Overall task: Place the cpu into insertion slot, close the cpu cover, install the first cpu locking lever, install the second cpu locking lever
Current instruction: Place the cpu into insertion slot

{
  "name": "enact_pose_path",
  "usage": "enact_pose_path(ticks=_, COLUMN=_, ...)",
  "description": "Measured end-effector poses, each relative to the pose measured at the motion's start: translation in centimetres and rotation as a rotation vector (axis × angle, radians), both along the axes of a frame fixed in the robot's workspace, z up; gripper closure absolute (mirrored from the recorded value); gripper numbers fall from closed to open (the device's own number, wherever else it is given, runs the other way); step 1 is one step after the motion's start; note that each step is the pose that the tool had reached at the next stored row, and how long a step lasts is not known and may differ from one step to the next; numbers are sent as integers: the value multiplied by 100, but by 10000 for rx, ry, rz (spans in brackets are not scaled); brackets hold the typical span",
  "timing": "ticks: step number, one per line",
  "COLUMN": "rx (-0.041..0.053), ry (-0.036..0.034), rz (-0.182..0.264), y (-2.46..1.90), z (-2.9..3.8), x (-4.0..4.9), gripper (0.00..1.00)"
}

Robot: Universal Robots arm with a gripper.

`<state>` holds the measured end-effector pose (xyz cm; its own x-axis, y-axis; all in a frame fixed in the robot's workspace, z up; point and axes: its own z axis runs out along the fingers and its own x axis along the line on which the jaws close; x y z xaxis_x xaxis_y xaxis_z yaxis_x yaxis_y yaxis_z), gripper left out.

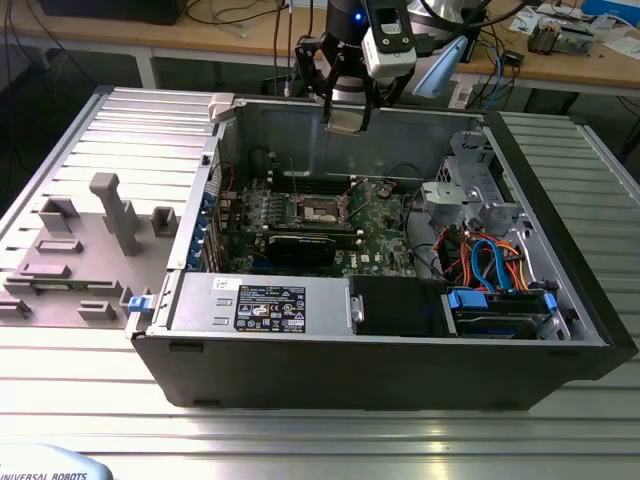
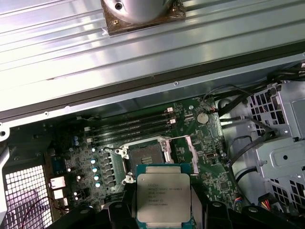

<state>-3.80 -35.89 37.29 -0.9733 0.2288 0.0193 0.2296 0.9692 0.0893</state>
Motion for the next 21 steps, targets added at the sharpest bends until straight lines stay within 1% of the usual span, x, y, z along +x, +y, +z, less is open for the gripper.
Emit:
enact_pose_path(ticks=8, rx=0, ry=0, rz=-32, y=0, z=0, x=0, gripper=46)
enact_pose_path(ticks=10, rx=0, ry=-1, rz=-116, y=0, z=0, x=1, gripper=46)
enact_pose_path(ticks=12, rx=-1, ry=0, rz=-405, y=0, z=-1, x=0, gripper=46)
enact_pose_path(ticks=14, rx=-2, ry=1, rz=-547, y=0, z=-1, x=0, gripper=46)
enact_pose_path(ticks=21, rx=0, ry=0, rz=-583, y=0, z=-2, x=-4, gripper=46)
